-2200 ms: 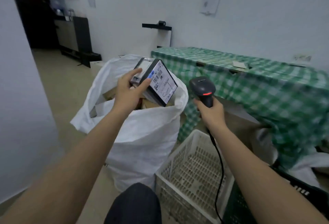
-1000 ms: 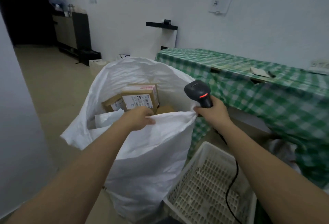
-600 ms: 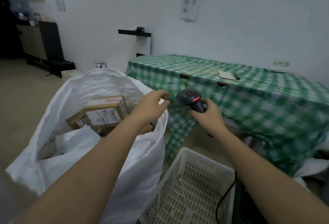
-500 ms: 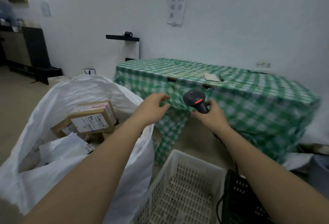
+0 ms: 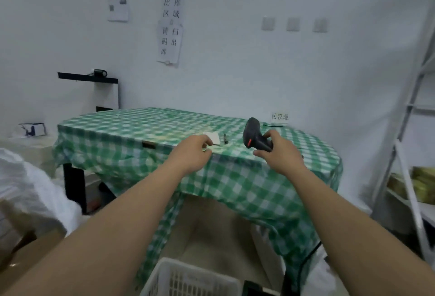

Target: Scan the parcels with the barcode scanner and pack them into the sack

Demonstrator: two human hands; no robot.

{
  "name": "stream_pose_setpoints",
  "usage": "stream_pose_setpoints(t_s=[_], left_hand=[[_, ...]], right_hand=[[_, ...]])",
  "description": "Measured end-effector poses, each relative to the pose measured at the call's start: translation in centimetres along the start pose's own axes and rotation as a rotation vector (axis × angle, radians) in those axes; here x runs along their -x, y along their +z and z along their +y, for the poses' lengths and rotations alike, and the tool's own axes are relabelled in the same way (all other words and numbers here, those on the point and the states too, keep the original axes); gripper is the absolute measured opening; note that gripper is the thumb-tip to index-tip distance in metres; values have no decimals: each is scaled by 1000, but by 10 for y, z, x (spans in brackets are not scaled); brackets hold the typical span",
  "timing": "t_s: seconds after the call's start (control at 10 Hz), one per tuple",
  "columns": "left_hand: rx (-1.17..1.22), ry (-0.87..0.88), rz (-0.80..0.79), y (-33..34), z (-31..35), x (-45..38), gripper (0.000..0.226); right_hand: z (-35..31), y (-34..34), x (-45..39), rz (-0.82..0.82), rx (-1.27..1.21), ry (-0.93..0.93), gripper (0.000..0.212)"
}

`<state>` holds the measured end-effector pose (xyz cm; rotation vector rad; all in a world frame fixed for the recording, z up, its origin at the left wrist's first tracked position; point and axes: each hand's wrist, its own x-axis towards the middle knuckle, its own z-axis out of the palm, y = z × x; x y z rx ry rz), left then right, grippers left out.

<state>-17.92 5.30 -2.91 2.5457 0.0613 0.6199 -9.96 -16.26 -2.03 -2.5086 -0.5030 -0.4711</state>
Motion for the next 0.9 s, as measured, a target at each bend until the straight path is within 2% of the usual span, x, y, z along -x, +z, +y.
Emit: stream_pose_setpoints(t_s=[0.1,0.2,0.5,0.6,0.7,0.8,0.9], left_hand=[[1,24,17,20,-6,-55,29],[-31,51,8,40,-15,-103,29],[-53,82,-39,103,-58,-162,28],[-22,58,-14,109,-63,-166,27],[15,53,14,113,-64,-165,27],[65,44,11,112,-64,-154,29],[106,16,47,99,-60,-145,29]], right_hand=[[18,11,-54,81,50,36,43],[37,25,-105,130,-23,77,21],[62,88,-194,97,25,283,12],[69,110,-197,5,73,332,14],[72,119,-196,-57,135,353,34],[71,112,-193,-77,62,368,67],[66,102,-181,106,-68,247,60]])
